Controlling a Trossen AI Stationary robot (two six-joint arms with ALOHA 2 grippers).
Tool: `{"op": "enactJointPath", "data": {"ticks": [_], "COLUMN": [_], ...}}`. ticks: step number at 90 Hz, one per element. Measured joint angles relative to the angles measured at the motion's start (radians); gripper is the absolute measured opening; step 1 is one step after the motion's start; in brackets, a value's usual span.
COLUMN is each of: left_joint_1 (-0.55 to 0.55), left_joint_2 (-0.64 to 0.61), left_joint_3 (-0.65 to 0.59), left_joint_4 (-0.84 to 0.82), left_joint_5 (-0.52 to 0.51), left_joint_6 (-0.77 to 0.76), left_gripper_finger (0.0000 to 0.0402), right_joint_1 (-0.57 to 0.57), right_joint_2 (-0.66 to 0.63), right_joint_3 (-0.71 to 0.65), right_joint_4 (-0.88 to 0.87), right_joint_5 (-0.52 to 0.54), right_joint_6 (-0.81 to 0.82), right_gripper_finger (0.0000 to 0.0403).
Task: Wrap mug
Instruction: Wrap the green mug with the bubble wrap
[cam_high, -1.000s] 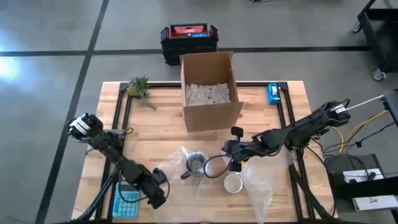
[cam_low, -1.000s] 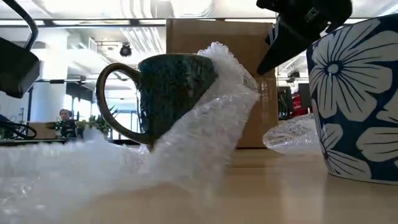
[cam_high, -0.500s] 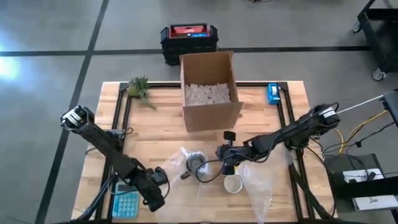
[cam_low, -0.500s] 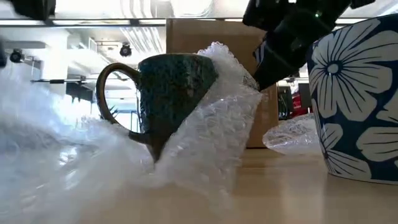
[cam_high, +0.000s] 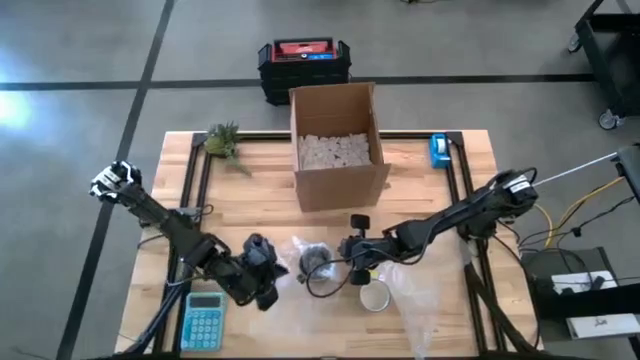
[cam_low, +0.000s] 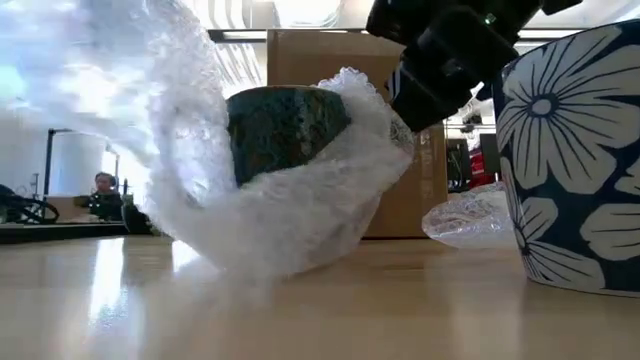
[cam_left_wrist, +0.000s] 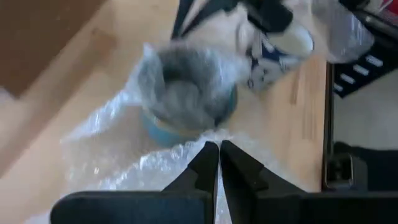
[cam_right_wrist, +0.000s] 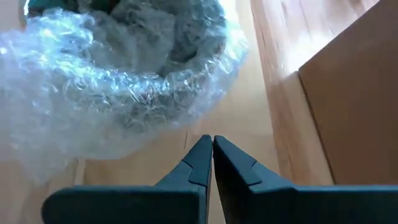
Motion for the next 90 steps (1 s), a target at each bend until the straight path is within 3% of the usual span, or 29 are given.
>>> {"op": "enactJointPath", "data": {"ticks": [25, 57, 77, 90], "left_joint_1": [0.132, 0.170, 0.170, 0.170], "left_joint_2": [0.132, 0.248, 0.254, 0.253], "left_joint_3": [0.000, 0.000, 0.000, 0.000], "left_joint_4": [0.228, 0.261, 0.261, 0.261], "left_joint_5": [-0.001, 0.018, 0.023, 0.024], "left_joint_6": [0.222, 0.225, 0.224, 0.224], "left_gripper_finger": [0.0001, 0.0002, 0.0005, 0.0005], "right_joint_1": [0.000, 0.002, 0.002, -0.004], "right_joint_2": [0.000, -0.001, -0.070, -0.057], "right_joint_3": [-0.001, 0.000, 0.123, 0.171], "right_joint_4": [0.037, 0.055, -0.151, -0.023], "right_joint_5": [-0.025, -0.058, -0.079, -0.076], "right_joint_6": [-0.002, -0.035, -0.055, -0.105], "right_gripper_finger": [0.0002, 0.0002, 0.0002, 0.0002]}}
